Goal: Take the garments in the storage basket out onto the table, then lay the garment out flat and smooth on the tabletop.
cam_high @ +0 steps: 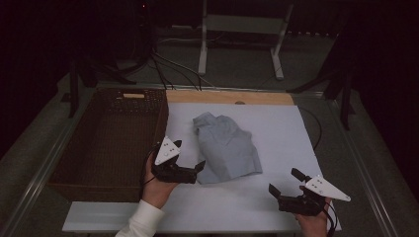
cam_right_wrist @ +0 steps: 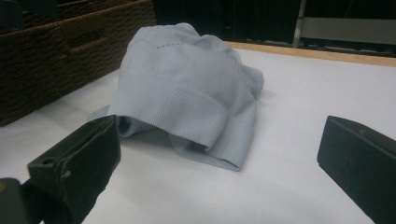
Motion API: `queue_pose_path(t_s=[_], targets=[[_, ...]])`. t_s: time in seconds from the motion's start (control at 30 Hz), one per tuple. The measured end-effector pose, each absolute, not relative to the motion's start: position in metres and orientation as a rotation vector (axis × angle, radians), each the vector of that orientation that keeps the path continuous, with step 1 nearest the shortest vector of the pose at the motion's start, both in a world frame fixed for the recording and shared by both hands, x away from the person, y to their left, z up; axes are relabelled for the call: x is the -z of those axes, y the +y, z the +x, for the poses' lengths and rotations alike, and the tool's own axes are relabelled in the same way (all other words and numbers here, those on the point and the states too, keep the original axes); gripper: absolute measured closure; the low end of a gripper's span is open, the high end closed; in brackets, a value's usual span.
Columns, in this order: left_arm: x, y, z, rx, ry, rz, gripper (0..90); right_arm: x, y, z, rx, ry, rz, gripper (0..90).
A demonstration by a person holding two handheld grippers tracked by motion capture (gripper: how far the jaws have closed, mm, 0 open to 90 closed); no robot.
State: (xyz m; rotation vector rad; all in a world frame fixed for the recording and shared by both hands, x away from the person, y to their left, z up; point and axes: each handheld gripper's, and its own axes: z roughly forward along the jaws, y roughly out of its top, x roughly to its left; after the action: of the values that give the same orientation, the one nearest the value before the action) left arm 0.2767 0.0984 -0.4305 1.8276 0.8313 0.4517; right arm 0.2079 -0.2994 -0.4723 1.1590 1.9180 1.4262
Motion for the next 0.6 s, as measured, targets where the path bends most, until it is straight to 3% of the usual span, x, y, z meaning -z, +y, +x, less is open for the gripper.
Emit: queue_pose_path(t_s=[0.6], targets=[[0.43,0.095,0.273,-0.452,0.818,1.826,0.2,0.481,-0.299,0.23,-1.369,1.927,1.266,0.1]])
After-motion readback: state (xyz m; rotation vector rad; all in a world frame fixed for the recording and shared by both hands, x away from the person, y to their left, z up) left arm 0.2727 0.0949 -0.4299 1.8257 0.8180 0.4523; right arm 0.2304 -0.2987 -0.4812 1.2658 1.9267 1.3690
